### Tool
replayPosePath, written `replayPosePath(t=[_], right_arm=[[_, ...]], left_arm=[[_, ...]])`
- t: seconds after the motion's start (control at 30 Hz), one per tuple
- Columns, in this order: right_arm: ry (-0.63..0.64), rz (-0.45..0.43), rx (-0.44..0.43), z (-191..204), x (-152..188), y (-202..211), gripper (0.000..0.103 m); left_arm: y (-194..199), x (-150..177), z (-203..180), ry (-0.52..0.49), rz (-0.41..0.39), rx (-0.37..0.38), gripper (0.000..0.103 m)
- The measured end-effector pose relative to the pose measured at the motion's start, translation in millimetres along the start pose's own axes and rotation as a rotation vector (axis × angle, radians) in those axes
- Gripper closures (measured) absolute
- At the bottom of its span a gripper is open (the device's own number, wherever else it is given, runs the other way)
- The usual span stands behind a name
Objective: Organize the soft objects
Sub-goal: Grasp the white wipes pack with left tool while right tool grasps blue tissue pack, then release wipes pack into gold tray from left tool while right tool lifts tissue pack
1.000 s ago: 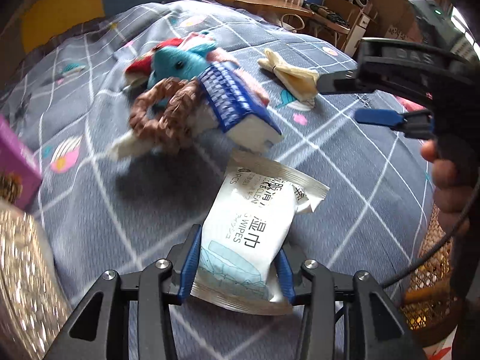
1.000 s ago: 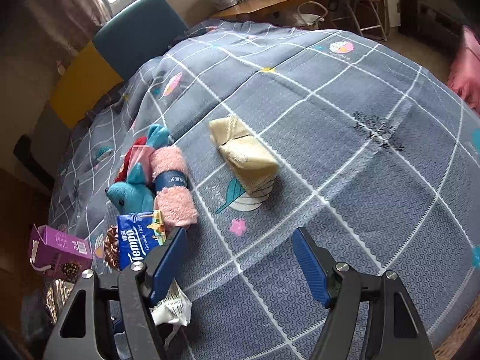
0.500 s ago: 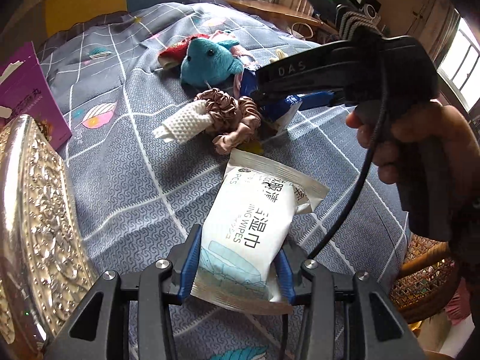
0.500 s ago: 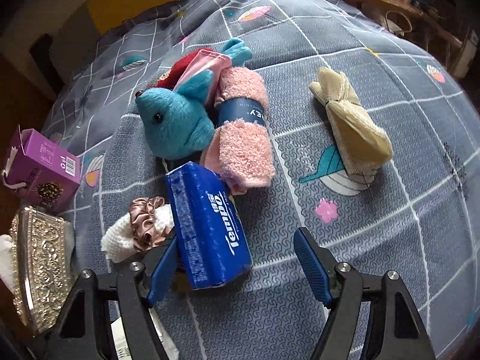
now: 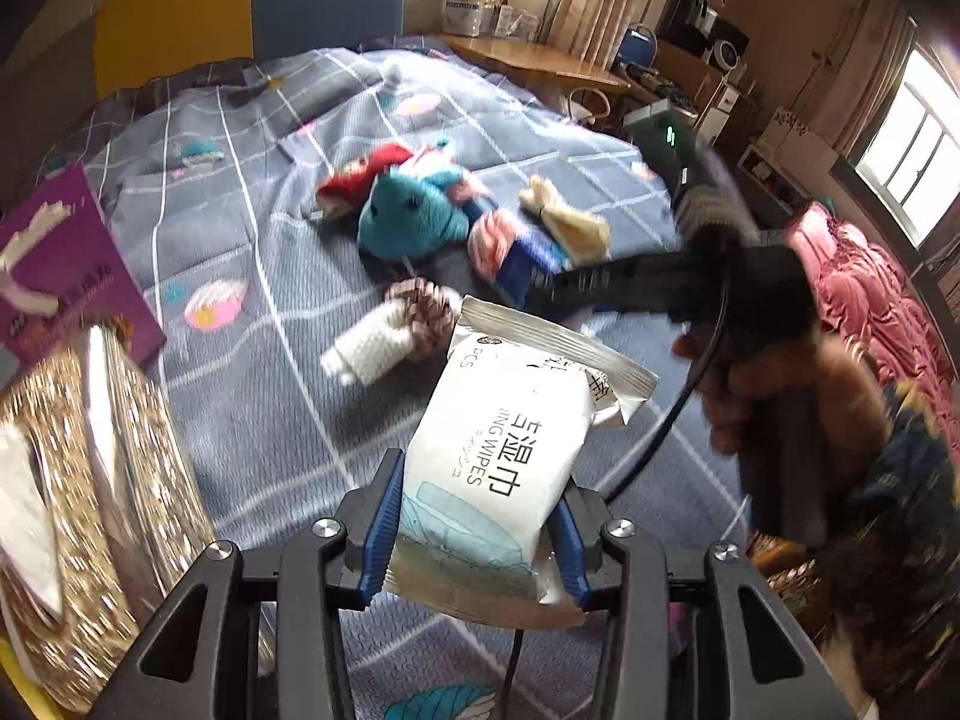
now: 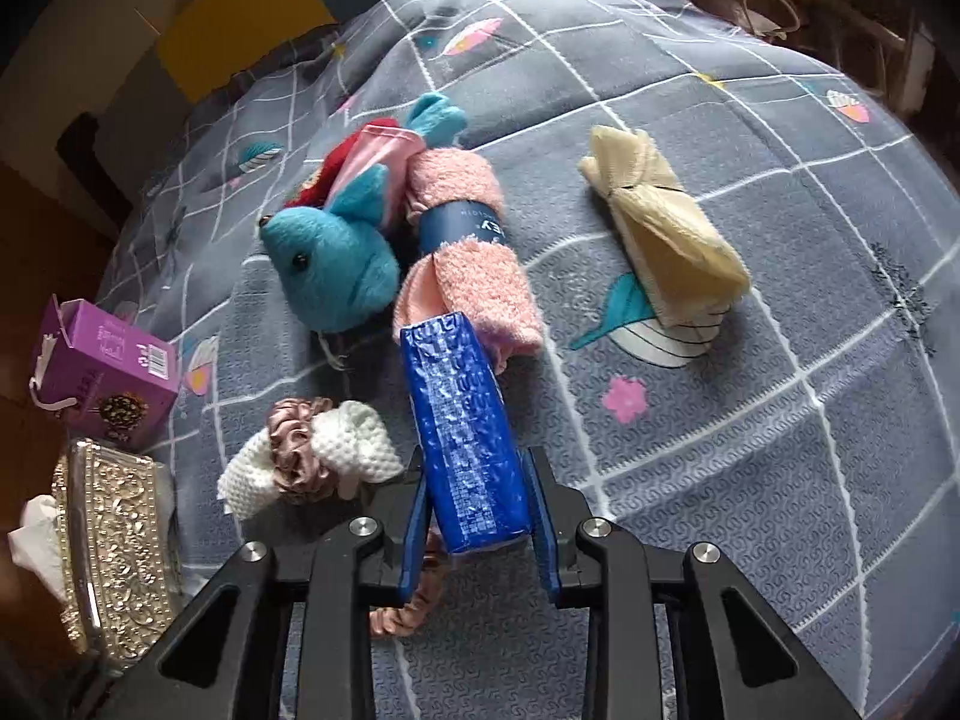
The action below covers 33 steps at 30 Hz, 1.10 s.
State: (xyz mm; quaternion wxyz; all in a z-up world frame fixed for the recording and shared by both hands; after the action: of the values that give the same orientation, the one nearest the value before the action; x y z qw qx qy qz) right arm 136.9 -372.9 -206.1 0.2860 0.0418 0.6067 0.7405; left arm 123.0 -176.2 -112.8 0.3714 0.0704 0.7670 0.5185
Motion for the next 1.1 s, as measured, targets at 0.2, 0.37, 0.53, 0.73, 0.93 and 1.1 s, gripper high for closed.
replayPosePath(t=[0.2, 0.37, 0.53, 0.73, 0.93, 1.1], right_arm=[[0.092, 0.002, 0.04, 14.4, 3.0, -2.3, 0.075], [0.128, -0.008, 0.062, 15.9, 1.5, -1.7, 0.075], [0.167, -0.013, 0.08, 19.2, 1.3, -3.1, 0.075], [0.215, -0.019, 0.104, 24.0, 2.9, -4.3, 0.075], [0.234, -0.029, 0.127, 26.1, 3.6, -5.0, 0.076], [0.246, -0.041, 0.143, 27.0, 3.9, -5.7, 0.076]], left_arm=[[21.7, -85.0, 28.8, 0.038, -0.069, -0.03, 0.058], [50.4, -151.4, 109.1, 0.182, -0.151, -0.139, 0.059], [103.6, -150.7, 219.4, 0.361, -0.236, -0.3, 0.059], [155.7, -44.9, 309.7, 0.539, -0.24, -0.445, 0.059], [184.9, 97.2, 344.0, 0.721, -0.245, -0.498, 0.059], [196.1, 187.8, 331.4, 0.795, -0.241, -0.536, 0.059]])
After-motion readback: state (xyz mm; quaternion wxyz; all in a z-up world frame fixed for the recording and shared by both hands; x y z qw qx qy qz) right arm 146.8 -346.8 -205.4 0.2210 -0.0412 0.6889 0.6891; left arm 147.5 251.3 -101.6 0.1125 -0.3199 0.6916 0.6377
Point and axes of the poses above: each gripper's, at about its wrist camera, not at the fingertips, and y roughly against the way its jaws point, z to its left, x to its underside, the point moved 6 cm from there along -y, roughly the way its jaws point, and after that the axes turned 1 degree about z, right-handed, at the moved point
